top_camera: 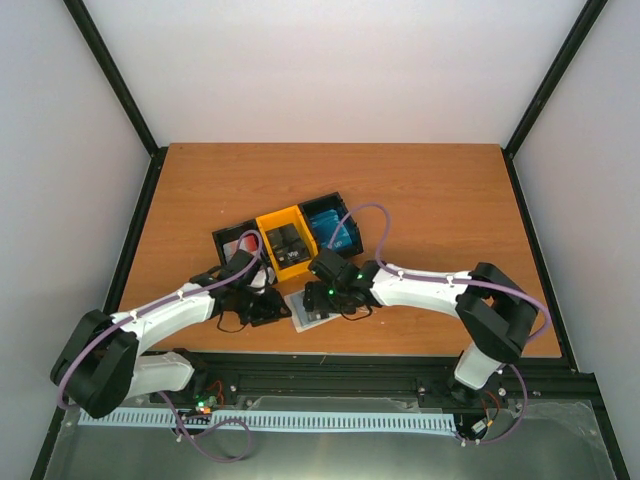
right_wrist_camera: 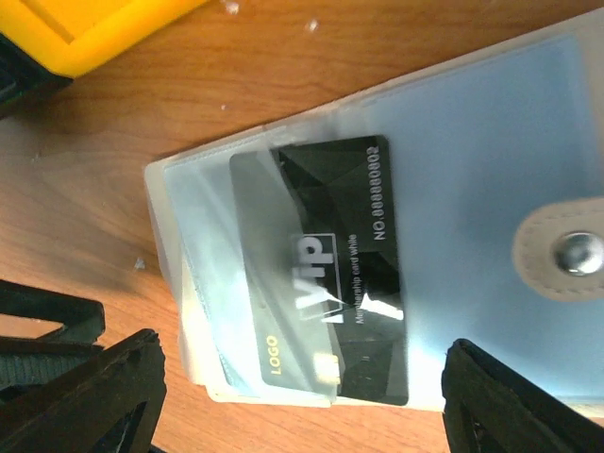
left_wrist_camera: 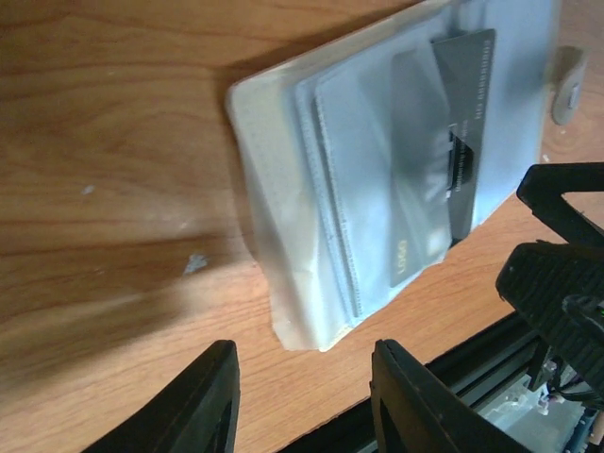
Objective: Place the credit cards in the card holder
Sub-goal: Insert the credit card into the card holder.
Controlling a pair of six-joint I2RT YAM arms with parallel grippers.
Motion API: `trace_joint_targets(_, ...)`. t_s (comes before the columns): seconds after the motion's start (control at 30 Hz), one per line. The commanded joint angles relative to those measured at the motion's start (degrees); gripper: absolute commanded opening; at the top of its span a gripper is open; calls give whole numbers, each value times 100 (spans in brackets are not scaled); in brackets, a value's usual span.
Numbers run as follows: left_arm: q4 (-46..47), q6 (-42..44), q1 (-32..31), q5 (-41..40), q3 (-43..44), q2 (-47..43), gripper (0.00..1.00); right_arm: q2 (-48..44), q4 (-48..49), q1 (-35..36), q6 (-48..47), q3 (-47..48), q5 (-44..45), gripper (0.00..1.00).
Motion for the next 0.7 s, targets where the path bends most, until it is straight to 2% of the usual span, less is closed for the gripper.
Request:
trace_joint_targets(0.0,390,-77,-55,216,104,-84,41,-184,-301,34,247,38,590,80)
trace_joint_targets(0.1,538,-157,-56,265,39,-88,40,44,-373,15,-81,192,566,76)
trace_joint_targets(0.23,832,-242,-51,390,-41,-38,35,413,-653,0,-395,545,641,63)
trace_joint_targets(0.37,1035,-226,-55,515,-14,211,31,556,-602,-5,-606,577,694,56)
trace_joint_targets(0.47,1079,-225,-56,485,8,420,28,638,-552,-12,-725,591,663,52)
trace_joint_targets(0.67,1169,-220,-56,508,68,713,26,882,-524,-8,-907,653,598,52)
